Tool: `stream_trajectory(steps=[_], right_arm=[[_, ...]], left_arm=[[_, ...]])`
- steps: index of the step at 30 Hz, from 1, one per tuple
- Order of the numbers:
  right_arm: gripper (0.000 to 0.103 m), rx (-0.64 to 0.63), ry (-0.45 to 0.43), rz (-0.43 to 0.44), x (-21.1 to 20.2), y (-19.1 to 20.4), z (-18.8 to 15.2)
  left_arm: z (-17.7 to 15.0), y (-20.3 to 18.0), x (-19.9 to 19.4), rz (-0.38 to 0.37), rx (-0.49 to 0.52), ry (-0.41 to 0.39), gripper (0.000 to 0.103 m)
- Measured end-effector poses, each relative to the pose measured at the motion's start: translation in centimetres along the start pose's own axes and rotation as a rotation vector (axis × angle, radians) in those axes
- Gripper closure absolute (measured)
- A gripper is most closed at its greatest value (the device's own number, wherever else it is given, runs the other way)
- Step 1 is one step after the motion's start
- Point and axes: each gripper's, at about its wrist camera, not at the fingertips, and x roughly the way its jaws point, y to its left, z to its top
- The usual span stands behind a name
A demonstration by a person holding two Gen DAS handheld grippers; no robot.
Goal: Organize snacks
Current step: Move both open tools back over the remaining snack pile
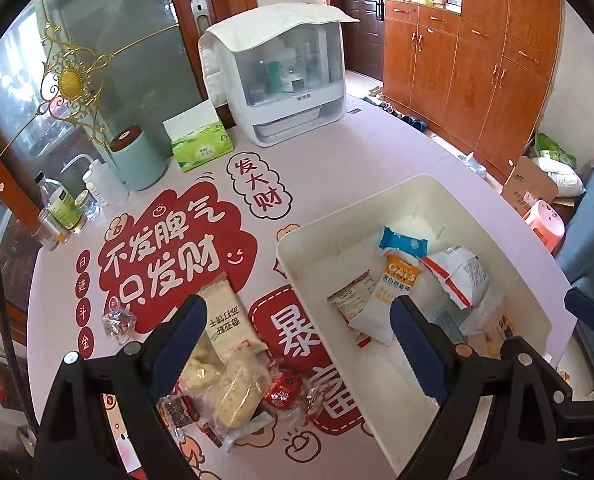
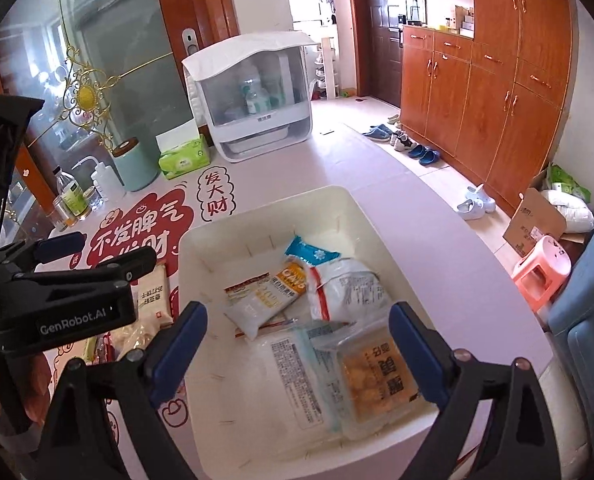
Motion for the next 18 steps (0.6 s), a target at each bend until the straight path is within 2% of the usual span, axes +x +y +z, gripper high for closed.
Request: stream_trajectory(steps=[8,18], right_arm=[[0.01,-0.003,0.035,0.03,-0.3,1.6,-1.2],[0.01,-0.028,0.052,0.092,-1.3,5.0,-2.2]], left_arm=[[-1.5,1.5,-1.4,0.019,-0.014,-0.004,0.011],[-4.3,5.5,-3.8,0.061,-0.059,-0.007,0.011]])
